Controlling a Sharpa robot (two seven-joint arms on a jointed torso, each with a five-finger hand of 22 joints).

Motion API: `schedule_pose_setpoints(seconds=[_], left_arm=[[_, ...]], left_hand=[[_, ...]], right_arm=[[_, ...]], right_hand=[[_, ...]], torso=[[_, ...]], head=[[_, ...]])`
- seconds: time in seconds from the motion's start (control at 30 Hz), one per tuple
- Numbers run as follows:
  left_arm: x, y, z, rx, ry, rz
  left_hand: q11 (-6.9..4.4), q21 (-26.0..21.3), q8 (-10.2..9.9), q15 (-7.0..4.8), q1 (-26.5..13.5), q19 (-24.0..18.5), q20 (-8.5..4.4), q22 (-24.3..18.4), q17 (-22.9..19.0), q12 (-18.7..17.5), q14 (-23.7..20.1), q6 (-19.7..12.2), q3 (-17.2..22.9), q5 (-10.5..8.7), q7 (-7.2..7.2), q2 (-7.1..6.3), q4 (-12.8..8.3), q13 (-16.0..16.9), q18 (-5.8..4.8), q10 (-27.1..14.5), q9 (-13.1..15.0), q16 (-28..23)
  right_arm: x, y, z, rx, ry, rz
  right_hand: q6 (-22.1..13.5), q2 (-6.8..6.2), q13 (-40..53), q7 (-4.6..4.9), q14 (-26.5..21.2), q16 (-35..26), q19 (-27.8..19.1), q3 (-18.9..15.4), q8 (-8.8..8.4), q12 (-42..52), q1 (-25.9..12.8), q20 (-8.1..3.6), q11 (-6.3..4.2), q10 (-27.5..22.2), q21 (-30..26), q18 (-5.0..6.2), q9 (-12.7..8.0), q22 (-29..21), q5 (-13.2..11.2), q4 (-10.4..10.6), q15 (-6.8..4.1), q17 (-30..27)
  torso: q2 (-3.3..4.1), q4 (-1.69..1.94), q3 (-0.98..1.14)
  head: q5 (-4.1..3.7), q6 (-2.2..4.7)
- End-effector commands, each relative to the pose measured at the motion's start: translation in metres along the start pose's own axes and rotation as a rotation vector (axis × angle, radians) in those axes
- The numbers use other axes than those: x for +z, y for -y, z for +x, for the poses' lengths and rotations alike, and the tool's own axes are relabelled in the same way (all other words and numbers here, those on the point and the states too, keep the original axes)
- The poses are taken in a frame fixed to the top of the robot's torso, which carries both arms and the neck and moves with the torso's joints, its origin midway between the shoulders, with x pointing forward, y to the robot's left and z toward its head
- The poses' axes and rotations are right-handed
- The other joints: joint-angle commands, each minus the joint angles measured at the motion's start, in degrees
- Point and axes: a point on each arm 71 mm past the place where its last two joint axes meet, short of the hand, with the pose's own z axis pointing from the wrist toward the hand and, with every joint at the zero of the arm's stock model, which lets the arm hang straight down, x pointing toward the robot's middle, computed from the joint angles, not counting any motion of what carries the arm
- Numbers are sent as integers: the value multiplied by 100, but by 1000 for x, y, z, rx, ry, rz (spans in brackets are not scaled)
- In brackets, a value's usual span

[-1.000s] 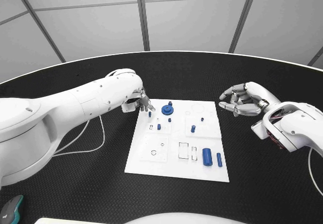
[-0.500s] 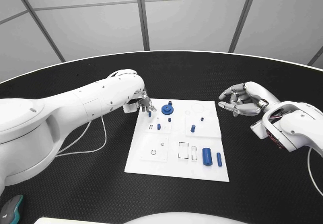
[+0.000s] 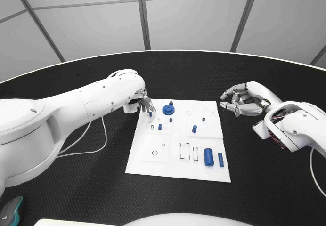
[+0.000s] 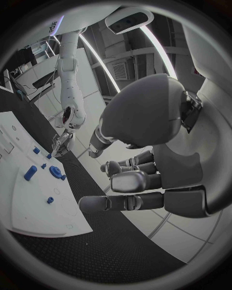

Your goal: Assemble the parts on the task board

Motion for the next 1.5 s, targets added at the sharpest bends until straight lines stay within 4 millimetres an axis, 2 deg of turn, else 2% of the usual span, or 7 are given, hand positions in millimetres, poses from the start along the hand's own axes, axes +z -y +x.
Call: schedule_pose_setpoints(seconds=[0.03,0.93,1.5], left_arm=[[0,-1,0,-1,0,-4],[0,0,1,10,-15,-5],[1,1,3,18,-31,-2]], left_hand=[[8,22,23,-1,-7,41,17,9,1005,30,425,54,37,-19,4,66,6,5,62,36,-5,20],[-31,63,108,-32,134,59,-3,64,1025,83,434,176,187,-20,-43,110,-15,44,53,80,-69,36],[-81,109,204,-77,416,78,-27,129,1062,100,449,213,444,-21,-94,240,-96,43,41,127,-118,59]], right_arm=[[0,0,0,0,0,0],[0,0,0,0,-1,-1],[0,0,0,1,-1,-1]], right_hand=[[-42,-20,-4,-5,24,-26,16,19,20,-36,27,6,-7,-13,-26,81,-6,-5,30,2,-21,2],[-41,-6,14,-5,30,-23,26,34,34,-16,33,5,-7,1,-19,78,-11,14,32,4,-22,20],[-41,-6,14,-5,30,-23,26,34,34,-16,33,5,-7,1,-19,78,-11,14,32,4,-22,20]], torso=[[-1,2,-1],[-4,0,-1],[-5,-4,2]], head=[[-1,-10],[-8,-27],[-17,-46]])
